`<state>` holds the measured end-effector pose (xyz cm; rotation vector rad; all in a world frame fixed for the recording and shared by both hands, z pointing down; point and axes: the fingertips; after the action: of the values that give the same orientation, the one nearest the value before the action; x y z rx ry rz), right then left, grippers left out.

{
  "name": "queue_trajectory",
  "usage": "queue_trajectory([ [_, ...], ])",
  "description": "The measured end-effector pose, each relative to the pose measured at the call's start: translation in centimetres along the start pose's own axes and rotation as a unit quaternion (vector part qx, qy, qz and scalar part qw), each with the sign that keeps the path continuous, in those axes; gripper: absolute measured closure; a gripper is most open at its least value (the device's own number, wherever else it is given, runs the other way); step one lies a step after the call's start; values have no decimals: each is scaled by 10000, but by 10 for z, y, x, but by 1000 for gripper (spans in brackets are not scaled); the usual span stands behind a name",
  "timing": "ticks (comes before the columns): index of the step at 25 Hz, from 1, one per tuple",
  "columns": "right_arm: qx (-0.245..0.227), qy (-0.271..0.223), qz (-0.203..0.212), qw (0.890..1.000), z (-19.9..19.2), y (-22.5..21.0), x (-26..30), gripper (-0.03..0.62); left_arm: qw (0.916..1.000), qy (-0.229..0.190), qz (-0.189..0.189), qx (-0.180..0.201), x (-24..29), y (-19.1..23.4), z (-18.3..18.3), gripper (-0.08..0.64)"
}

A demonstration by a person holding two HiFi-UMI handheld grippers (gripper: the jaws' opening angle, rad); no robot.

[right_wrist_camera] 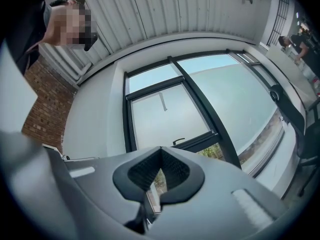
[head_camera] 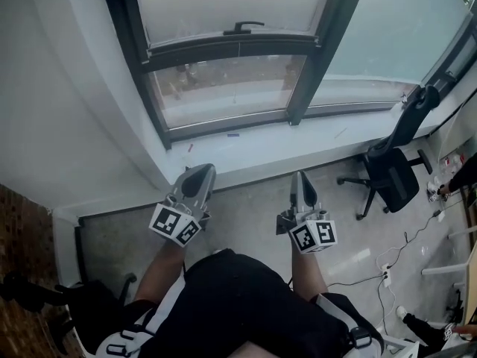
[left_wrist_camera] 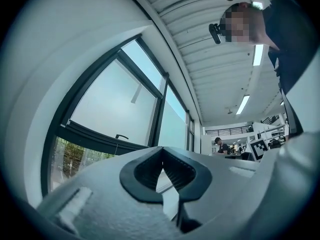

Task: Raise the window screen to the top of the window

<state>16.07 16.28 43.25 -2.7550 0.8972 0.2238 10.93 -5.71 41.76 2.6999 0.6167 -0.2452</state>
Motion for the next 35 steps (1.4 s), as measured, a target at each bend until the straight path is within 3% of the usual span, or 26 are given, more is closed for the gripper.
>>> queue_trajectory([
  [7,-143,151,-39,9998,-18,22,17,589,9998,76,135,-138,-15,47,-3,558],
  [16,-129,144,-243,9995,-18,-19,39,589,9996,165,13,-221,29,57,-18,558],
  [35,80,1,432,9990,2,-219,138,589,9988,24,464,171,235,29,-65,558],
])
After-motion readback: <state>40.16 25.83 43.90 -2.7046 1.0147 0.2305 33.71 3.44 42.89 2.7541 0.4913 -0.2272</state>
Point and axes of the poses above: the fingertips, and each gripper's own axes: x forward along the fingers, y to its left, z out of its top, and after that the axes turned 7 degrees about -x, right-handed
